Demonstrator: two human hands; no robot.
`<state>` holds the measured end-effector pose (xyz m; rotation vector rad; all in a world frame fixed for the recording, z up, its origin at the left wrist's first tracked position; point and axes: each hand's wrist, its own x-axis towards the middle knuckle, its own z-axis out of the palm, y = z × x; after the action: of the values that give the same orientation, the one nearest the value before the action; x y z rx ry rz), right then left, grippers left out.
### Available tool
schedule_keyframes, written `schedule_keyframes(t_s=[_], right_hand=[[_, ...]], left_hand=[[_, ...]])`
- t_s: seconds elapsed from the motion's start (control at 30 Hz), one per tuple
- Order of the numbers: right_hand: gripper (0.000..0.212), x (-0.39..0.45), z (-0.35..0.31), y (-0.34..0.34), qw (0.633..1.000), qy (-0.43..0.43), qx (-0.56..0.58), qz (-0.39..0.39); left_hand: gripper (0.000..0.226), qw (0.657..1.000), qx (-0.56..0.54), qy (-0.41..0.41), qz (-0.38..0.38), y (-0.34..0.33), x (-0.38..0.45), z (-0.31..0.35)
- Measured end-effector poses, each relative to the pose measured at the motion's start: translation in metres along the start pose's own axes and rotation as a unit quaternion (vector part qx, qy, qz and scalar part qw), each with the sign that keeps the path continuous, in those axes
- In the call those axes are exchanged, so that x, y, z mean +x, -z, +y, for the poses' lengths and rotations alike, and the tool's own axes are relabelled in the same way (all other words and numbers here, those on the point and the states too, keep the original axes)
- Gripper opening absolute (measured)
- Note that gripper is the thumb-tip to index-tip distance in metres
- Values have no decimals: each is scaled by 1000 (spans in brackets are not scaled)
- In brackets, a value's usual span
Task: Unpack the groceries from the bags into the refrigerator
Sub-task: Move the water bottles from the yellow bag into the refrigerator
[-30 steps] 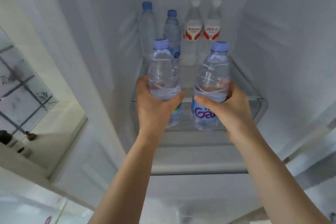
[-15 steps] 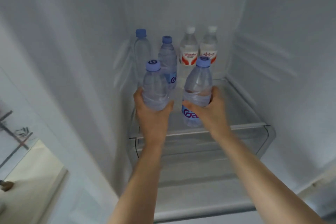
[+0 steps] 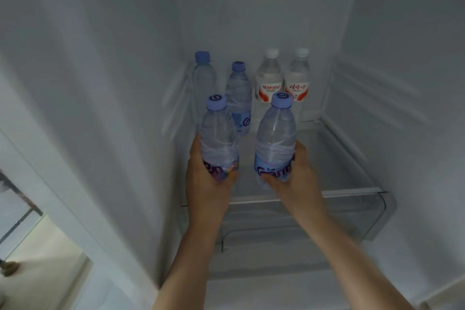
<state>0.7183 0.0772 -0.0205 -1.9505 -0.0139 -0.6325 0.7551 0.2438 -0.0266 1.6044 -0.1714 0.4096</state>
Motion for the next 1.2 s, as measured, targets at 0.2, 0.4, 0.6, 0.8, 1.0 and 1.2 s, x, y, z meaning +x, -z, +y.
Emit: schedule_keyframes(t_s=[0.2,0.4,0.6,0.8,1.0,1.2], right_hand=[[74,28,-2,-24,1000,-3,0,-27],[78,64,1,-51,999,-6,-12,-50],[72,83,6,-62,997,16,-20,-66],[72,93,9,-71,996,43,-34,-69],[71,94,17,-70,995,21,-49,-80],[46,69,10,-50,982,-9,-124,-141]], left_hand=[[78,999,7,-19,42,-15,19,-3],[88,993,74,-25,91,-28,61,-25],[79,986,116,-36,116,-32,81,-34],[67,984,108,-38,133,-33,88,-34],[55,976,178,15,127,-31,82,-29],[41,973,213,1,89,-17,35,-13]])
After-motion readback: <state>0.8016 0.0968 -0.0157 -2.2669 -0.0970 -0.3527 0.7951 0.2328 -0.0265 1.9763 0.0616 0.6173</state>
